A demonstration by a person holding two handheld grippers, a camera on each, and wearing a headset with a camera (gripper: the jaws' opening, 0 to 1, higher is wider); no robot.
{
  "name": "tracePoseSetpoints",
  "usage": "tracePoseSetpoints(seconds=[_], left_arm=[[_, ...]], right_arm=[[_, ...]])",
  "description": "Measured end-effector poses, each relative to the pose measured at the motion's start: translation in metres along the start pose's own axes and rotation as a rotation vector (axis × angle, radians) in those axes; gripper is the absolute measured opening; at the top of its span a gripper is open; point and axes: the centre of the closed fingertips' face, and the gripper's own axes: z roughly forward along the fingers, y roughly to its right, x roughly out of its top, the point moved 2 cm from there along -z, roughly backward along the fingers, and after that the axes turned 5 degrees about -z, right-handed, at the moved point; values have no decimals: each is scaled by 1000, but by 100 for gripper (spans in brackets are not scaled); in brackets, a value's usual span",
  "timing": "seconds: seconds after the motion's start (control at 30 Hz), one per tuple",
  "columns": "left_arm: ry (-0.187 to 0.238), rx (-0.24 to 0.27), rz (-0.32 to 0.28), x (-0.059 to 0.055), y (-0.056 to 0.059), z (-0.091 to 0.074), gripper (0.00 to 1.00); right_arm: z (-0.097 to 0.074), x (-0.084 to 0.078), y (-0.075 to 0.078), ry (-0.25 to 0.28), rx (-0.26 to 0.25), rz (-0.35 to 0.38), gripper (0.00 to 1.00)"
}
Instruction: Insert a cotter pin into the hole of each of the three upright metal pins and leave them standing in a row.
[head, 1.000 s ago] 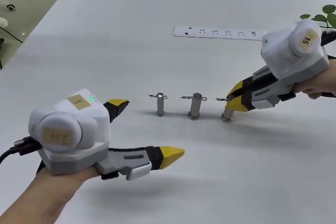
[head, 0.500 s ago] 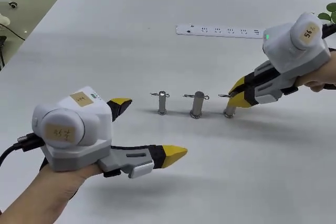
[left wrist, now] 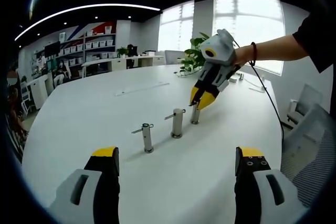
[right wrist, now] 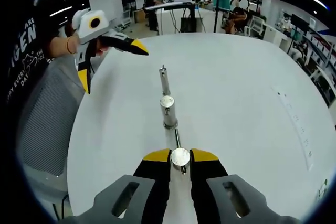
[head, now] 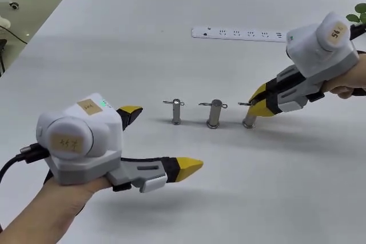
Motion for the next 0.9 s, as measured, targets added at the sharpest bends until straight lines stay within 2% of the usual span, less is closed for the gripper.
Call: tracePoseSetpoints(seconds=[0.23, 0.37, 0.47, 0.6, 0.63, 0.8, 0.87, 0.9], left_arm=[[-6, -1, -1, -1, 0, 0, 91], [-11, -2, 1, -2, 1, 1, 91], [-12, -1, 5, -2, 1, 1, 92], [-1, 8, -5, -1, 0, 1, 93], [3, 10, -9, 0, -1, 1, 93], [19, 21, -24, 3, -2, -1, 94], [25, 27, -28, 4, -3, -1, 95], [35, 33, -37, 6, -4, -2, 95]], right_arm=[[1, 2, -4, 9, 6, -1, 9], [5, -3, -5, -25, -8, -32, 11], [5, 0, -5, 2, -21, -18, 19], [0, 3, -8, 14, -43, 2, 21], [-2, 4, -9, 24, -50, 15, 21], [-12, 12, -9, 101, -135, 180, 32], [-14, 16, -12, 132, -148, 208, 39], [-18, 17, -15, 150, -175, 234, 41]])
